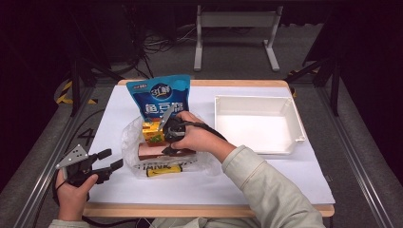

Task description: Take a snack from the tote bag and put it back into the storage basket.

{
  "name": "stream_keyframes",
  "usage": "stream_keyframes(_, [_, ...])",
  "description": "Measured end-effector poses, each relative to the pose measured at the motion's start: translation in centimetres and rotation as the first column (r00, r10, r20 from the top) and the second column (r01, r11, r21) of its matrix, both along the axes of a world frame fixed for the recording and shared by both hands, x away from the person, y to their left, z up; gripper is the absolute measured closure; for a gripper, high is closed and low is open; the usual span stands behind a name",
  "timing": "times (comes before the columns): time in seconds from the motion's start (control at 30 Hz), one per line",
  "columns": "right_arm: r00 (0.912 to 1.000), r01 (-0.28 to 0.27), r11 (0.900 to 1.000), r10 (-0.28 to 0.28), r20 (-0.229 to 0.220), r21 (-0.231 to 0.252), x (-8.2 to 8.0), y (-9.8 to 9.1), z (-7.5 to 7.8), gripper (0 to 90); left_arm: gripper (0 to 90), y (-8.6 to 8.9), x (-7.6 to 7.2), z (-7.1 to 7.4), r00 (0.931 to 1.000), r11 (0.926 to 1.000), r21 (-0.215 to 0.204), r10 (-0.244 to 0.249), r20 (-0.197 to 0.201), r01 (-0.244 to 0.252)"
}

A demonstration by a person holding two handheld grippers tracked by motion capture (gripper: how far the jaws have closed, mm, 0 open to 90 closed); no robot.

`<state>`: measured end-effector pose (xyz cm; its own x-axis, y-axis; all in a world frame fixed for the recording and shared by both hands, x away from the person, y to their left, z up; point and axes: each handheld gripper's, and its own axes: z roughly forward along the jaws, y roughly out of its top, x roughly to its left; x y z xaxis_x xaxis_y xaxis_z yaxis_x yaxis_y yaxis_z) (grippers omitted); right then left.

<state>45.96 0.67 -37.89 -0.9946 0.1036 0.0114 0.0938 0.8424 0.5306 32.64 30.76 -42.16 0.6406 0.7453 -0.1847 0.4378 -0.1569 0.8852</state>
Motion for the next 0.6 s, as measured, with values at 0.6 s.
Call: stream_keyframes(0.6, [0.9992, -0.032, 0.9911, 0.035, 0.018, -0.129, -0.6, 1.0, -1.5, 36.4, 31.4, 0.1, 0.1, 0.0, 1.0, 1.0, -0.002, -0.002, 0.003, 0.002])
